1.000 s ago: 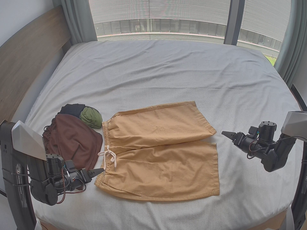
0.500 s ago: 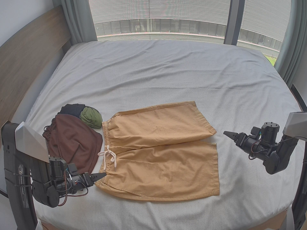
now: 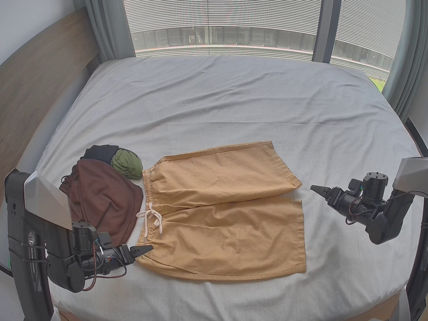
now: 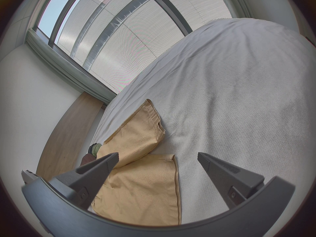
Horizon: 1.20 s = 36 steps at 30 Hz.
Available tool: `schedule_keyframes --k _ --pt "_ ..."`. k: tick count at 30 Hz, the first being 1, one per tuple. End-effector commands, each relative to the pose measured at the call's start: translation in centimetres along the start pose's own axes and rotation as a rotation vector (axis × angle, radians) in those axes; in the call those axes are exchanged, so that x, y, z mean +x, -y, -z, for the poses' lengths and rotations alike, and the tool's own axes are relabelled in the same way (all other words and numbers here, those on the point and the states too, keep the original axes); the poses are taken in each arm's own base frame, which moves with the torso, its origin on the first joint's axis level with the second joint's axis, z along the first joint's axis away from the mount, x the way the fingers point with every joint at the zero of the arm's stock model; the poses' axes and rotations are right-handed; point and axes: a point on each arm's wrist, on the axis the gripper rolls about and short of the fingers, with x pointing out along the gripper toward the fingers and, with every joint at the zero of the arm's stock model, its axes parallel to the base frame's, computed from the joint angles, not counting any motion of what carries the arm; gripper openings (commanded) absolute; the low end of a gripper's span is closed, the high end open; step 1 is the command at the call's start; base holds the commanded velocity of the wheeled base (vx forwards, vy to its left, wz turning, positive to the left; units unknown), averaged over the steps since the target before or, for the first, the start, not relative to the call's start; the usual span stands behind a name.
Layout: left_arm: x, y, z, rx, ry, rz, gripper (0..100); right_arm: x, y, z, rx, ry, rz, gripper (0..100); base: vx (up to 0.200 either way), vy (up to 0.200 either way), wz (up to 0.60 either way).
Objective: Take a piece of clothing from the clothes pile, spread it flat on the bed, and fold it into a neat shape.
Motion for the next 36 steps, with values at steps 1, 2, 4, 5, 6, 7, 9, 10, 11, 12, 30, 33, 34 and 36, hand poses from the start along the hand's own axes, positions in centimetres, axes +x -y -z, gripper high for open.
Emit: schedule_keyframes --k 1,2,4,5,6,7,9,10,11,12,30,33,34,36 --pt "0.0 0.2 0.2 -0.007 -0.007 0.004 100 0.1 0.1 0.2 0.002 -0.007 0.002 100 0.0 0.0 0.0" --pt "0.0 0.2 0.2 -0.009 -0.009 0.003 100 0.1 0.1 0.2 0.002 -0.007 0.002 100 0.0 0.0 0.0" --pt "-0.1 0.3 0.2 -0.008 -0.007 0.004 100 0.1 0.1 0.2 0.003 -0.008 0.003 100 0.0 0.0 0.0" --pt "-0.1 0.3 0.2 -0.008 -0.007 0.004 100 0.1 0.1 0.2 0.002 -0.007 0.002 100 0.0 0.0 0.0" --pt "0.0 0.2 0.2 -0.009 -0.009 0.003 100 0.1 0.1 0.2 0.003 -0.009 0.004 100 0.0 0.0 0.0" --pt "0.0 0.2 0.2 -0.009 -0.009 0.003 100 0.1 0.2 0.3 0.005 -0.011 0.005 100 0.0 0.0 0.0" --pt "0.0 0.2 0.2 -0.009 -0.009 0.003 100 0.2 0.3 0.5 0.006 -0.016 0.006 100 0.0 0.0 0.0" --pt "0.0 0.2 0.2 -0.009 -0.009 0.003 100 0.2 0.3 0.5 0.007 -0.018 0.008 100 0.0 0.0 0.0" --pt "0.0 0.2 0.2 -0.009 -0.009 0.003 100 0.2 0.4 0.6 0.006 -0.019 0.009 100 0.0 0.0 0.0" --pt "0.0 0.2 0.2 -0.01 -0.01 0.003 0 0.2 0.4 0.6 0.007 -0.021 0.009 100 0.0 0.0 0.0" --pt "0.1 0.2 0.1 -0.007 -0.004 0.006 0 -2.5 -0.5 6.8 -0.126 -0.296 0.052 100 0.0 0.0 0.0" --pt "0.1 0.2 0.1 -0.007 -0.004 0.006 0 -2.8 -0.5 7.3 -0.149 -0.325 0.056 100 0.0 0.0 0.0" --pt "0.1 0.2 0.1 -0.007 -0.004 0.006 0 -2.9 -0.5 7.5 -0.147 -0.335 0.059 100 0.0 0.0 0.0" --pt "0.1 0.2 0.1 -0.007 -0.004 0.006 0 -3.1 -0.5 8.0 -0.142 -0.36 0.065 100 0.0 0.0 0.0"
